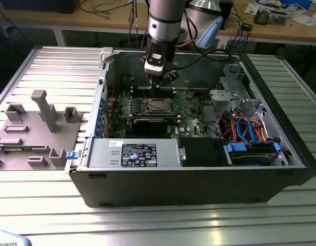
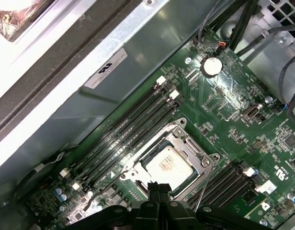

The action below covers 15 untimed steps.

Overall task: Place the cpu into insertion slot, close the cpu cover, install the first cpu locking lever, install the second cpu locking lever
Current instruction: 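Install the first cpu locking lever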

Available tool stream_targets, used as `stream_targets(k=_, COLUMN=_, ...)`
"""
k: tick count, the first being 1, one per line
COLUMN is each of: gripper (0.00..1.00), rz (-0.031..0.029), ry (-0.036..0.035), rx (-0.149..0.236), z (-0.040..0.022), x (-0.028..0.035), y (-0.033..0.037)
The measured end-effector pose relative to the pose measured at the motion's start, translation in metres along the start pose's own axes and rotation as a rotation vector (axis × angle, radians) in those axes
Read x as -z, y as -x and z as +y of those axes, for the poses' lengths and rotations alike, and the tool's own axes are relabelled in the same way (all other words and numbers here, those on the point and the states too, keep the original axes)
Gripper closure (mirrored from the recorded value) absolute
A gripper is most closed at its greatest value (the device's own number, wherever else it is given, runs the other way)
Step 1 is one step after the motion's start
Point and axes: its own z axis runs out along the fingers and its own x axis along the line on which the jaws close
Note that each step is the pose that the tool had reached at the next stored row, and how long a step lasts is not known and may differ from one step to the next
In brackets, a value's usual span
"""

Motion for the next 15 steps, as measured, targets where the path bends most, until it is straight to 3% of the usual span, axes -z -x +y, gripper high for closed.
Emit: stream_targets(k=15, gripper=0.89, rz=-0.0022, ry=-0.0045, rx=0.103, z=0.0, x=0.0, y=0.0)
